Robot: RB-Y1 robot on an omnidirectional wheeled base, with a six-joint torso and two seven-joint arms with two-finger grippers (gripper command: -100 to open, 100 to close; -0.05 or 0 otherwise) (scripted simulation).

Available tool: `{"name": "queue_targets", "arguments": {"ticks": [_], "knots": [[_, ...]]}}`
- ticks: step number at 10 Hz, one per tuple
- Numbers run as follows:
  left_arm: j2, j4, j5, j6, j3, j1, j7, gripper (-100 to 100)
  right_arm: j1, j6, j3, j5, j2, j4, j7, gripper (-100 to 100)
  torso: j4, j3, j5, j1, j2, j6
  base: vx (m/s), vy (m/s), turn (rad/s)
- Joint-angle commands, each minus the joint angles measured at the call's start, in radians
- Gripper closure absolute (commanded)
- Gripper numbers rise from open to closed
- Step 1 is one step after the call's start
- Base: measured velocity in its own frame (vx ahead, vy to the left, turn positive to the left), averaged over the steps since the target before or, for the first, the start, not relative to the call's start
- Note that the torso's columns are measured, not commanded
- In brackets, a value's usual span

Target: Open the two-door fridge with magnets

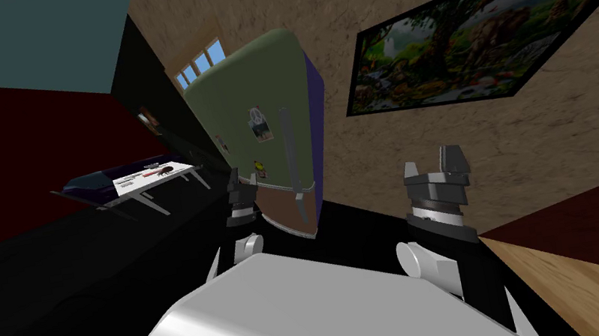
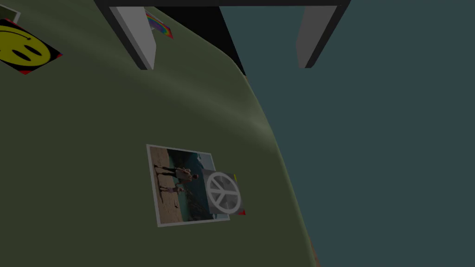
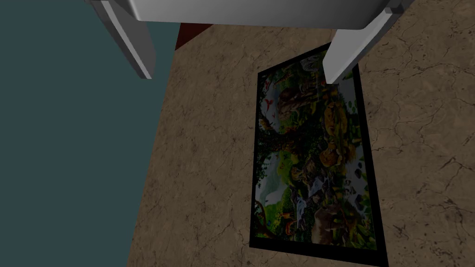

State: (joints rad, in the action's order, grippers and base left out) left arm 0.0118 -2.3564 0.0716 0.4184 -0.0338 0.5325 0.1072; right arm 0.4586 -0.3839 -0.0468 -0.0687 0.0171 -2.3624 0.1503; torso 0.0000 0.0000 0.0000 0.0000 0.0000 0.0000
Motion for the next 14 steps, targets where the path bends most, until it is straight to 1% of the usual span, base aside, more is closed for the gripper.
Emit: {"name": "queue_targets", "arguments": {"ticks": [1, 3, 9, 10, 11, 13, 14], "knots": [[0.000, 0.000, 0.000, 0.000, 0.000, 0.000, 0.000, 0, 0.000, 0.000, 0.000, 0.000, 0.000, 0.000, 0.000, 0, 0.041, -0.082, 0.000, 0.000, 0.040, 0.000, 0.000, 0.000, 0.000], [0.000, 0.000, 0.000, 0.000, 0.000, 0.000, 0.000, 0, 0.000, 0.000, 0.000, 0.000, 0.000, 0.000, 0.000, 0, 0.176, -0.351, 0.000, 0.000, 0.175, 0.000, 0.000, 0.000, 0.000], [0.000, 0.000, 0.000, 0.000, 0.000, 0.000, 0.000, 0, 0.000, 0.000, 0.000, 0.000, 0.000, 0.000, 0.000, 0, 0.617, -1.234, 0.000, 0.000, 0.618, 0.000, 0.000, 0.000, 0.000], [0.034, 0.011, -0.002, 0.006, 0.002, -0.004, -0.002, -100, 0.000, 0.000, 0.000, 0.000, 0.000, 0.000, 0.000, 0, 0.691, -1.382, 0.000, 0.000, 0.691, 0.000, 0.008, -0.002, -0.012], [0.055, 0.021, -0.003, 0.012, 0.003, -0.008, -0.004, -100, 0.000, 0.000, 0.000, 0.000, 0.000, 0.000, 0.000, 0, 0.724, -1.451, 0.000, 0.000, 0.725, 0.000, 0.006, -0.003, -0.018], [0.091, 0.049, -0.007, 0.028, 0.008, -0.018, -0.008, -100, 0.000, 0.000, 0.000, 0.000, 0.000, 0.000, 0.000, 0, 0.737, -1.475, 0.000, 0.000, 0.737, 0.000, 0.006, -0.004, -0.021], [0.116, 0.083, -0.012, 0.047, 0.013, -0.030, -0.014, -100, 0.000, 0.000, 0.000, 0.000, 0.000, 0.000, 0.000, 0, 0.738, -1.476, 0.000, 0.000, 0.737, 0.000, 0.016, -0.009, -0.049]]}}
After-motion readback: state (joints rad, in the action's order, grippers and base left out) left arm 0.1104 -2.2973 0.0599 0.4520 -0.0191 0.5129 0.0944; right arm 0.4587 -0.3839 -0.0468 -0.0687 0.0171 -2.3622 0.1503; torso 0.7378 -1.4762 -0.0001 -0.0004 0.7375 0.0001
